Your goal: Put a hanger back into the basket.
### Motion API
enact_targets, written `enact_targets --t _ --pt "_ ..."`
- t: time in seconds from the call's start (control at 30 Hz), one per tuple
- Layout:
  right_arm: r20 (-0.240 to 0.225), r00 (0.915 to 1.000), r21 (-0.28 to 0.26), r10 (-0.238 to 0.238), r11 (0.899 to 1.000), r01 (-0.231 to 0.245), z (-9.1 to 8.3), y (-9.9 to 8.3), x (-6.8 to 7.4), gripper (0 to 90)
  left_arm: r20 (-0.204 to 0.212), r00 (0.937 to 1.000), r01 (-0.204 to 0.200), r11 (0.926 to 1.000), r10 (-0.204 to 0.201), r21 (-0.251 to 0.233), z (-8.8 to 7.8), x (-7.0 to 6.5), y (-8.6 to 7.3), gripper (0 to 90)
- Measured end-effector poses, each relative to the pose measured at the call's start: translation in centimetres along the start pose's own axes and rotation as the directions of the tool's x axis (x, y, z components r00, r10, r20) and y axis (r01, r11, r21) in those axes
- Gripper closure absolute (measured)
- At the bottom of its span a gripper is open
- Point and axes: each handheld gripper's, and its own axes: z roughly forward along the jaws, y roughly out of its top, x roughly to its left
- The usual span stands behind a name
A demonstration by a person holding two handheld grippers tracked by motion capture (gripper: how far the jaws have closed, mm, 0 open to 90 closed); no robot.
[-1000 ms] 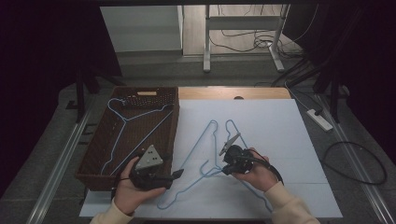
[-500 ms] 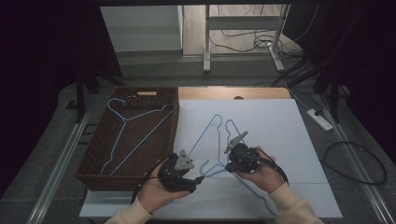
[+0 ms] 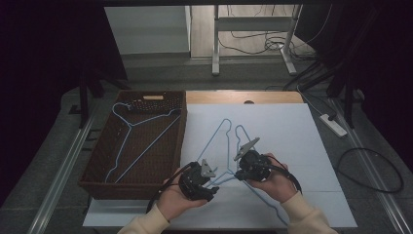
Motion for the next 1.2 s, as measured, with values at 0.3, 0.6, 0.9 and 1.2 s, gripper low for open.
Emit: enact_targets --t 0.3,0.6,0.9,1.2 --pt "0.003 1.0000 -0.011 -0.005 1.000 0.005 -0.6 -0.2 0.2 86.5 -0.001 0.9998 -0.019 0.9996 0.019 0.023 0.4 -0.5 0.2 83.3" --pt "-0.013 0.9999 -0.058 0.010 0.998 -0.011 -1.3 -0.4 0.2 86.2 -0.003 1.0000 0.004 1.0000 -0.004 -0.002 -0.4 -0.4 0.2 85.1" --pt "-0.005 1.0000 -0.066 0.003 0.998 -0.004 -1.6 -0.3 0.5 86.2 0.005 0.9998 0.019 0.9998 -0.019 -0.006 -0.5 -0.4 0.2 85.3" --pt "-0.002 1.0000 -0.101 0.004 0.995 -0.004 -1.8 -0.3 0.4 85.0 -0.012 0.9997 0.022 0.9996 -0.023 -0.015 -0.7 -0.1 0.1 85.6"
